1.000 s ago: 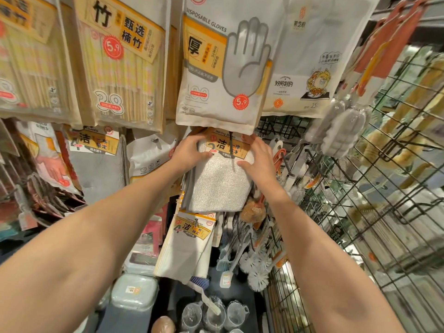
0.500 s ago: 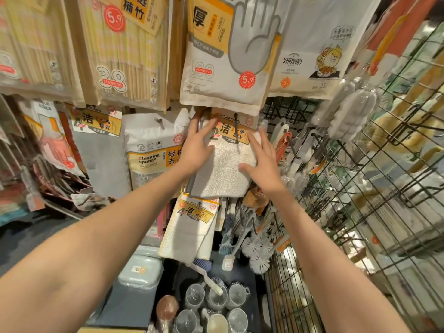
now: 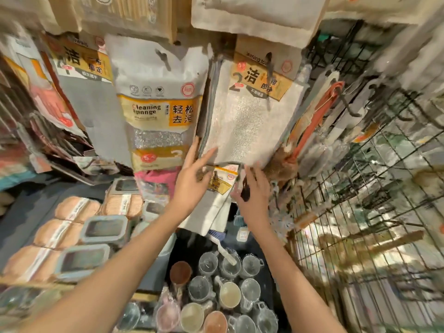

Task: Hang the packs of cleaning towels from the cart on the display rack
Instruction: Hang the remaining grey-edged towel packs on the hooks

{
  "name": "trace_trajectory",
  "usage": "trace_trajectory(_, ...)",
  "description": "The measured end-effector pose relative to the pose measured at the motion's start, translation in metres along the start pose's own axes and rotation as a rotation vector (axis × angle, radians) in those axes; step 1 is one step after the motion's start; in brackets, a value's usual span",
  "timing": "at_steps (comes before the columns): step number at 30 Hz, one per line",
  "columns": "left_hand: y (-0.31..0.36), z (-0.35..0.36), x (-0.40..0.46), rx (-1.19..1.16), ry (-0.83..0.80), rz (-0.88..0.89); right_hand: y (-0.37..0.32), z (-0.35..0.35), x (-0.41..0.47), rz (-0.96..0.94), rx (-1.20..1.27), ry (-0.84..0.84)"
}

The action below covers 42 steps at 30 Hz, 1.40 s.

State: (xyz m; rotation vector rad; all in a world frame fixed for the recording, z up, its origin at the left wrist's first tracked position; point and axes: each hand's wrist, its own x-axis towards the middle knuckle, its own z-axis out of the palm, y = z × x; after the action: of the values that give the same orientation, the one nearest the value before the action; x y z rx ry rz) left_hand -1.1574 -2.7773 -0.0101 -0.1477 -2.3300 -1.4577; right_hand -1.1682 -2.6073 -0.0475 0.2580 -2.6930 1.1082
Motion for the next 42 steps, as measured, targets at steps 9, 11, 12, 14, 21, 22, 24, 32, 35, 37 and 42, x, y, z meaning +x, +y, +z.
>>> trace_trajectory(9,-0.052,0.007,-0.024,0.061,-0.125,-0.107,0.014,0.048,-0.017,0.041,0.04,-0.015)
trace_trajectory(11,-0.059,0.008,-0.024,0.07,-0.157,-0.136,0.014,0.053,-0.02,0.016,-0.046,0.121)
trace_trajectory(12,-0.062,0.008,-0.024,0.067,-0.164,-0.146,0.015,0.056,-0.023,0.011,-0.077,0.193)
trace_trajectory(14,-0.065,0.009,-0.023,0.052,-0.165,-0.156,0.012,0.064,-0.029,0.052,-0.061,0.241)
trace_trajectory(21,-0.079,0.015,-0.028,0.013,-0.197,-0.157,0.019,0.082,-0.025,0.048,-0.02,0.069)
trace_trajectory(22,-0.081,0.016,-0.028,0.009,-0.21,-0.158,0.021,0.082,-0.021,0.056,0.021,0.04)
trace_trajectory(24,-0.084,0.018,-0.027,0.001,-0.236,-0.156,0.025,0.081,-0.013,0.054,0.07,-0.011)
trace_trajectory(32,-0.093,0.024,-0.019,-0.007,-0.252,-0.149,0.036,0.078,0.009,0.034,0.121,-0.112)
trace_trajectory(35,-0.098,0.028,-0.011,-0.005,-0.256,-0.163,0.037,0.072,0.019,0.047,0.155,-0.173)
trace_trajectory(37,-0.101,0.03,-0.004,-0.001,-0.269,-0.185,0.037,0.069,0.026,0.054,0.18,-0.207)
trace_trajectory(42,-0.104,0.031,0.01,-0.027,-0.328,-0.245,0.045,0.068,0.04,0.106,0.13,-0.257)
